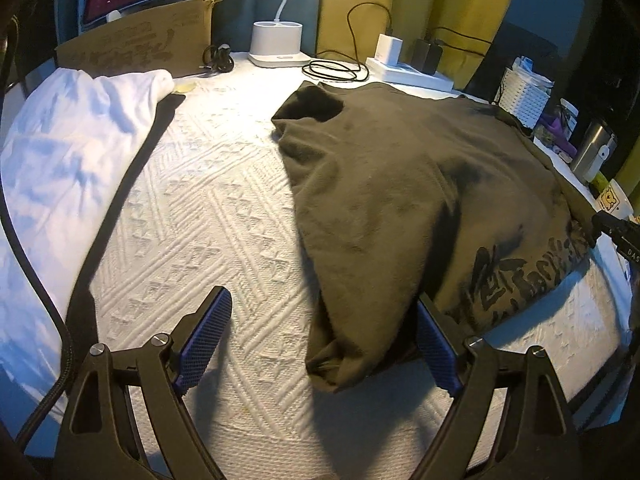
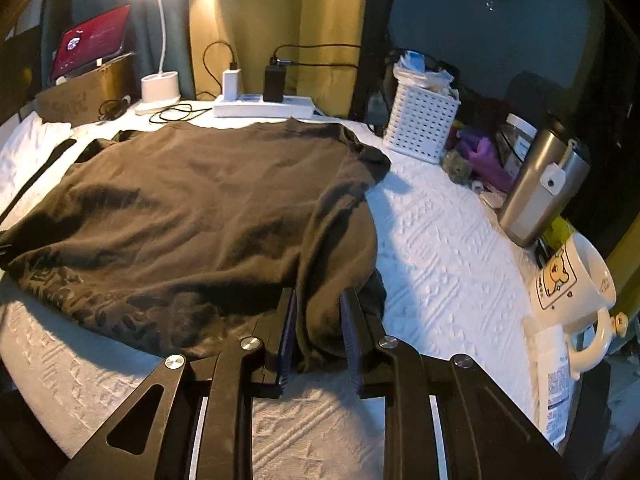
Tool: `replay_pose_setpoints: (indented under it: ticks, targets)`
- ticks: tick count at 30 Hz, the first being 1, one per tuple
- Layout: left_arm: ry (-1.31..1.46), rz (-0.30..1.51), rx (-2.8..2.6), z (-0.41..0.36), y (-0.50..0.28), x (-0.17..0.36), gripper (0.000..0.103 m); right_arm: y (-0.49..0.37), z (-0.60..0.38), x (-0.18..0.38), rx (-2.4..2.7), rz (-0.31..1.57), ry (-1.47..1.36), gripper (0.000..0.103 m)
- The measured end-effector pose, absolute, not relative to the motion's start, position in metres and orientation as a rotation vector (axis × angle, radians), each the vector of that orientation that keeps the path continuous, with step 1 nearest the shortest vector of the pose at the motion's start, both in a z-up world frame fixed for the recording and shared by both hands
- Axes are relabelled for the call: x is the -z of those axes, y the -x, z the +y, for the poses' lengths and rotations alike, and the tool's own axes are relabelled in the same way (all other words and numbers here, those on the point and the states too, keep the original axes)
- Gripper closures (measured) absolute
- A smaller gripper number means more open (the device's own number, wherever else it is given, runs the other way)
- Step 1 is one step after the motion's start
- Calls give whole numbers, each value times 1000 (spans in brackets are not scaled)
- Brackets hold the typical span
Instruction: Fold small clothes
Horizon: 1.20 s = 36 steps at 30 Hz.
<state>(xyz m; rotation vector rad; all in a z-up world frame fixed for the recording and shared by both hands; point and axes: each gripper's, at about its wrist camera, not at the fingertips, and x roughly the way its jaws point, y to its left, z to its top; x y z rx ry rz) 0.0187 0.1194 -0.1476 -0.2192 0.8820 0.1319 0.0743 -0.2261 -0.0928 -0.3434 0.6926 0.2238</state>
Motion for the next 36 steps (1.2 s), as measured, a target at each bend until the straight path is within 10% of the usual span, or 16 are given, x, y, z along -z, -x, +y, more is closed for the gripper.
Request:
replay_pose_setpoints:
  ticks: [7,23,27,29,36]
  targets:
    - [235,873,-107,120,-16,145,17,-71,-225,73,-219,619,323,79]
    - [209,877,-17,103,-19,147,93,-94,-219,124,-236,745,328,79]
    - [203,854,-17,105,-19,139,96,-94,-223,125,-202,739,356,80]
    - [208,833,-18,106,-19,133,97,-94,-231,124,-222,745,330,101]
    - [240,756,-16,119,-22,101,97,-98,-277,88,-223,727,254,102]
